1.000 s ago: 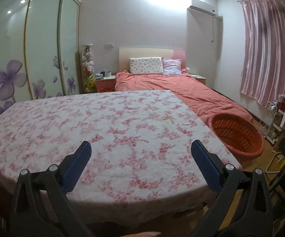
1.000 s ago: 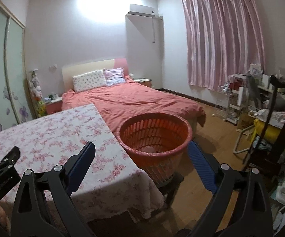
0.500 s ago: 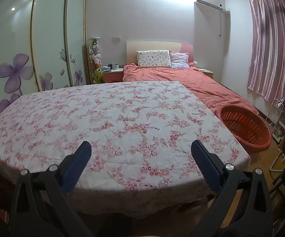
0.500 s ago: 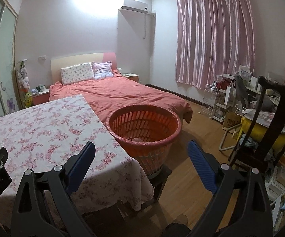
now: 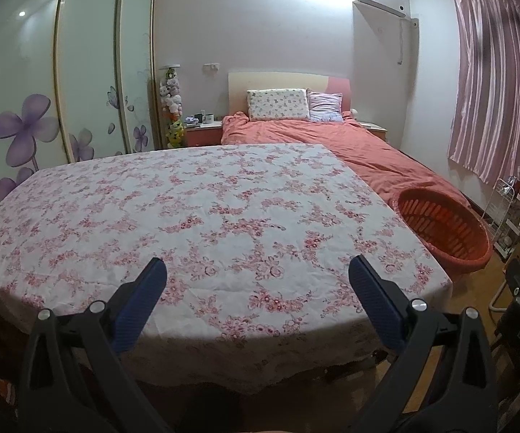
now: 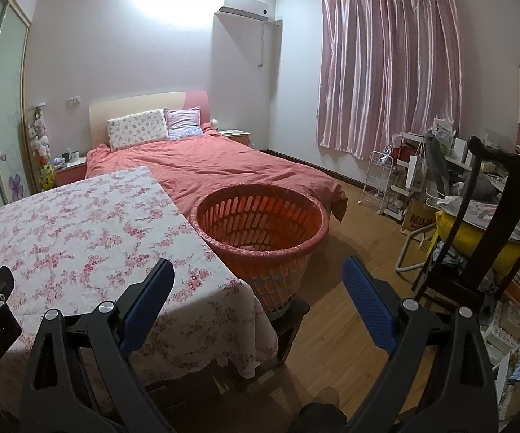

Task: Collect trash

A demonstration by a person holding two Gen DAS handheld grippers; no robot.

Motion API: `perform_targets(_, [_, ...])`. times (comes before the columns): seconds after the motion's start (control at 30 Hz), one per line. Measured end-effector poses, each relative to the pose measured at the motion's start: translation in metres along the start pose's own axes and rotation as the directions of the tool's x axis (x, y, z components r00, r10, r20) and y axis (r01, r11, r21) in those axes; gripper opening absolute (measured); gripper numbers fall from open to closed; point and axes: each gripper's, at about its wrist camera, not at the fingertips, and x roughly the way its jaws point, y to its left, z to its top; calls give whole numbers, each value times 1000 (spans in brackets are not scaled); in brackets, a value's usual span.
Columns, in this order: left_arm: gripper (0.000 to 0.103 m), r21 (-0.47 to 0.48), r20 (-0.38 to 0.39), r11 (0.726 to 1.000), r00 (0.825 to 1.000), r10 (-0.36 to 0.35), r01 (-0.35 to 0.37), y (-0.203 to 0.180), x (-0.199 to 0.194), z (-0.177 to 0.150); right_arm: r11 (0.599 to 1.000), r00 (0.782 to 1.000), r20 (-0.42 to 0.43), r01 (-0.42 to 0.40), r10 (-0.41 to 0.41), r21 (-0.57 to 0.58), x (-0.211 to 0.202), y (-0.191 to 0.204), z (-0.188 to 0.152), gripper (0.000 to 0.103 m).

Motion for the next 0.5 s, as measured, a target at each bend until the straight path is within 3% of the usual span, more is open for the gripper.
perform_targets(0.5, [99,7,-6,1000,1000,-8,8,-6,-1,-3,1000,999,-27,-19,19,8,2,-4,-5,94])
